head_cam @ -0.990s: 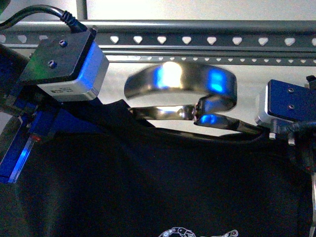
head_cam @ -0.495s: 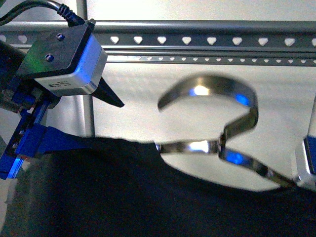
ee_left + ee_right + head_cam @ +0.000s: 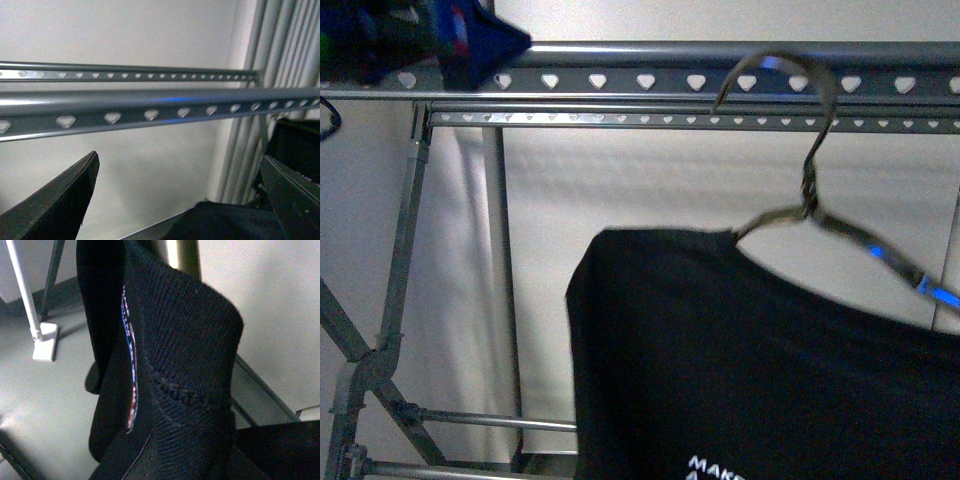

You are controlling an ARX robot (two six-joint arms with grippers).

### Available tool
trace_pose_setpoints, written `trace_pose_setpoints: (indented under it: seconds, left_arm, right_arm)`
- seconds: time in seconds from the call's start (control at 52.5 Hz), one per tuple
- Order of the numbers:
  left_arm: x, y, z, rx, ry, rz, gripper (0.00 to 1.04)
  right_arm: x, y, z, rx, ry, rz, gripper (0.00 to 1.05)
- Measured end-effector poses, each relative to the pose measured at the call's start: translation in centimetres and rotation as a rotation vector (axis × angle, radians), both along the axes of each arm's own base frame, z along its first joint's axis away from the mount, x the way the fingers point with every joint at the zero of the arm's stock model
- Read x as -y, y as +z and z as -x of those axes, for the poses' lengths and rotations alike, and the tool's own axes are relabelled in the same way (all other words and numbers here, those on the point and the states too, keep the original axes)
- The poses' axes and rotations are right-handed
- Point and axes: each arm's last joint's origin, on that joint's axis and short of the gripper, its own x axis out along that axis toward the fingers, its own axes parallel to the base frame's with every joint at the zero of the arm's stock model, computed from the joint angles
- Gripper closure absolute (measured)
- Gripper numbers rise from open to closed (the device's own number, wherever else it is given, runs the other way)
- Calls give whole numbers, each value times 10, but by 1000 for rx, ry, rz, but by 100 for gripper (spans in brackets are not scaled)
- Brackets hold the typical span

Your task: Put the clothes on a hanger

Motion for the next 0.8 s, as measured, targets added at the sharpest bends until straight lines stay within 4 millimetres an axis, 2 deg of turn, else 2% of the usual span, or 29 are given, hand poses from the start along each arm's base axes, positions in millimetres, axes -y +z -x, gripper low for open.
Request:
trace_pose_setpoints:
  seconds: [0.038,0.076,0.152,0.21,0.324,0.476,0.552,0.8]
  left_arm:
    - [0,6,7,-7,38,35,9]
    - [-1,5,17,-120,225,58,18]
    - [-7,-18,53,-273,456,7,34]
    - [-9,-30,67,-287,484,-6,41]
    - [-13,-62,97,-275,490,-26,64]
    - [-24,-99,117,-305,507,-42,89]
    - [-24,-111,127,-304,506,-44,101]
    - [-24,-140,154,-304,503,-47,101]
  right_arm:
    - [3,12,1,-19,-43,-49,96]
    - [5,23,0,-39,-76,-92,96]
    - [15,43,-12,-76,-158,-176,96]
    - [20,50,-18,-94,-198,-213,96]
    - [37,71,-47,-138,-320,-325,96]
    - [51,77,-78,-191,-420,-390,96]
    - [57,75,-91,-219,-479,-415,96]
    - [58,57,-116,-263,-566,-437,96]
